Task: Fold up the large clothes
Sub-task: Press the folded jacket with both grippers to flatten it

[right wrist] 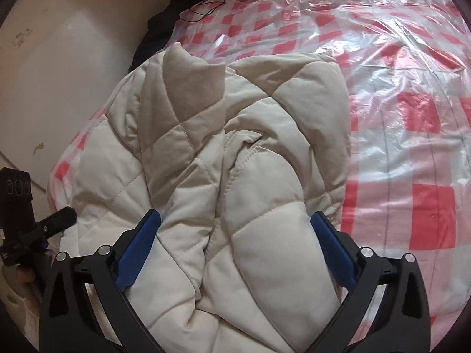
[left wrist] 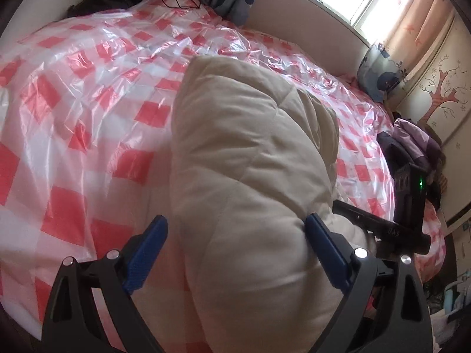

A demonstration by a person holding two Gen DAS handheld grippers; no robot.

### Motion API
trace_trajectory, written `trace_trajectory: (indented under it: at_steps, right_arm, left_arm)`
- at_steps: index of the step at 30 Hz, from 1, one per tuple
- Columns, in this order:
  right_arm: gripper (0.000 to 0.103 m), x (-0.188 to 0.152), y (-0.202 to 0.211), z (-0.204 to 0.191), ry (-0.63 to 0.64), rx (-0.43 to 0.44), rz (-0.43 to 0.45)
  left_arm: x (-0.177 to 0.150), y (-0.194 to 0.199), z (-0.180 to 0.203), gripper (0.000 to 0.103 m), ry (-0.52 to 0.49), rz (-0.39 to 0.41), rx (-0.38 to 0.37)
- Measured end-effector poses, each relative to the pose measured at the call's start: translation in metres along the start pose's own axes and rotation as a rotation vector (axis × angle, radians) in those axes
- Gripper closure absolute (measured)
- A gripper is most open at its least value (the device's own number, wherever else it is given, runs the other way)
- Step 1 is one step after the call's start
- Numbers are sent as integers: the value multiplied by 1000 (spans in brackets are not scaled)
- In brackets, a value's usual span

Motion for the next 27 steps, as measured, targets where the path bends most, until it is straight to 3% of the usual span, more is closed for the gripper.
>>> trace_trajectory:
  at_steps: [3,5,8,10,12,15,17,20,22,23,27]
  right_arm:
    - [6,-13,9,17,-22,-26,8]
    - [6,-19,13,20,-9,-57,-4]
    - [6,-22,20,19,15,-85,-59]
    - [6,-15,31,17,11,-106,-80]
    - [6,4,55,8,34,-103,4]
    - [6,45,71,-9,56,-103,107]
    - [6,70,55,-19,92,-121,99]
    - [6,93,1,7,107,-283,35]
    - [6,77,-40,38,-13,-181,-35]
    - [6,71,-43,46,-50,-152,-12]
    - [6,67,-35,49,-52,-194,-29]
  left_arm:
    - [18,16,15,12,-24,136,93]
    - [30,16,39,12,-36,187,33]
    - [30,-18,75,12,-142,110,-7]
    - [21,-48,86,8,-254,56,132]
    - [13,-58,86,7,-303,55,189]
    - [12,-56,79,7,-285,61,153]
    - [11,-56,76,7,-285,63,151]
    - [3,-51,76,7,-296,73,154]
    - [1,-54,76,7,-303,63,135]
    - [1,-55,76,7,-311,58,127]
    - [-1,-58,79,7,-335,52,144]
Point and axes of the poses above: each gripper's, at about its wrist camera, not at the fingertips, and y roughly against the way its jaws point, z to its right, x to its top, the point moved 7 cm from there along -y, roughly the way its jaws point, and after that the axes turned 2 degrees about -z, right-handed, at the moved point
